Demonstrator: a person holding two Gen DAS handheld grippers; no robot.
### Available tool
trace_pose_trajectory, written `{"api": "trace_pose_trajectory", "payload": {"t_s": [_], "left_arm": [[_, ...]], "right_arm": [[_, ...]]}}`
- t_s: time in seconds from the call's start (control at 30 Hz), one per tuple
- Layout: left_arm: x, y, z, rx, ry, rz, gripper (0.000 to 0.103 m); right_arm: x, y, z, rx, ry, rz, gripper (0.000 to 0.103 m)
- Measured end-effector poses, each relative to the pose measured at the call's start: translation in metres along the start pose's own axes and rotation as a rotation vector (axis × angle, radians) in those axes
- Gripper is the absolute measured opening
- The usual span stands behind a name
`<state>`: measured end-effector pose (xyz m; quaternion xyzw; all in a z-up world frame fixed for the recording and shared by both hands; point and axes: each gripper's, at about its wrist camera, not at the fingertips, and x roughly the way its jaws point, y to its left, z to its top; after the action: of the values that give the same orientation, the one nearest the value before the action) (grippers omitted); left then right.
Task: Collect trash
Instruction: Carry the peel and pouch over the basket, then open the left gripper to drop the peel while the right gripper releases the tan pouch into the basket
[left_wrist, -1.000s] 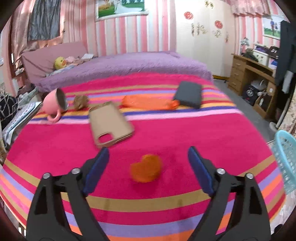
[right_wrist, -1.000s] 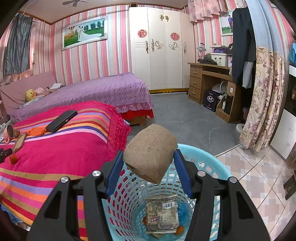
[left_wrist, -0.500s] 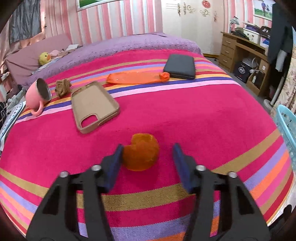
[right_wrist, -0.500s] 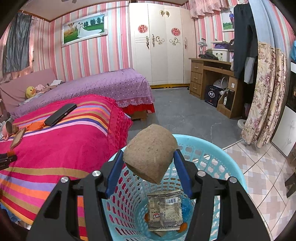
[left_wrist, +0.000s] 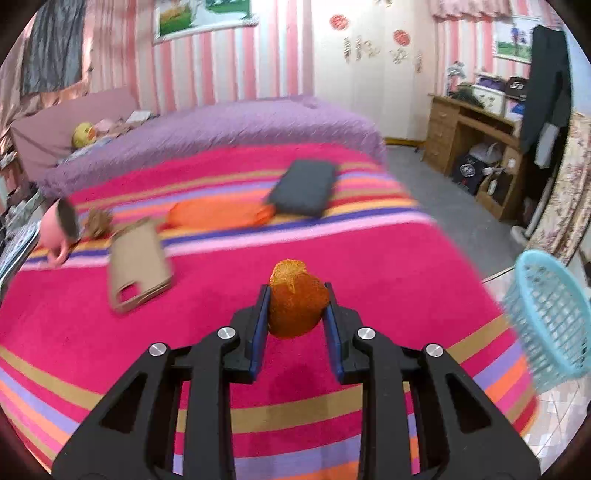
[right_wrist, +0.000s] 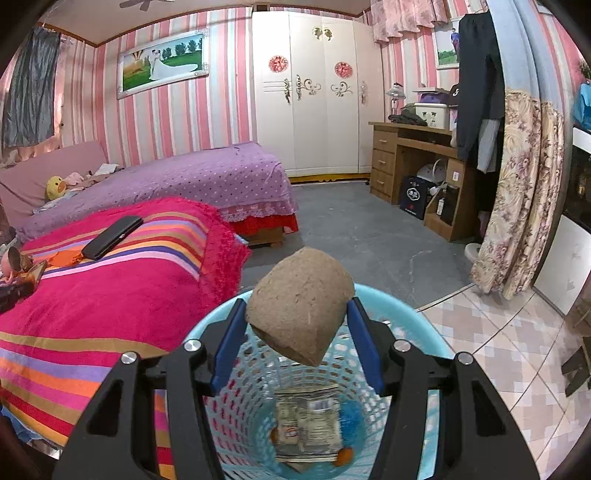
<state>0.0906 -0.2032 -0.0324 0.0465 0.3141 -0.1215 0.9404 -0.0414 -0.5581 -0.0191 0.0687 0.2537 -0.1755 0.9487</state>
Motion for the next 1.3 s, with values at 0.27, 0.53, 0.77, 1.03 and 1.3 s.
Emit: {"api": "trace_pose_trajectory", "payload": {"t_s": [0.27,0.53,0.77,1.03,1.3], "left_arm": [[-0.008,-0.122,0.006,0.097,-0.036,-0.141,0.026],[0.005,-0.226,-0.002,0.186,0.006,-0.261,0.026],[0.022,-0.277,-0.013,0.237,0.069,-0.325,0.028],[0.017,-0.258,-0.005,0.271,-0.005,-0.261,0.086],[0.015,-0.209,0.004,0.196,-0.024,-0.219,0.093]], "right_arm": [[0.002,-0.041,-0.005,0.029,0.036,-0.057,0.055],[0.0,-0.072,-0.012,0.045,0.051,-0.114,0.055],[0.001,-0.083,-0.014,0.052,0.05,-0.132,0.055],[-0.001,-0.08,-0.014,0.044,0.04,-0.126,0.055],[0.009,-0.069,-0.016,0.039,0.049,-0.105,0.056]]}}
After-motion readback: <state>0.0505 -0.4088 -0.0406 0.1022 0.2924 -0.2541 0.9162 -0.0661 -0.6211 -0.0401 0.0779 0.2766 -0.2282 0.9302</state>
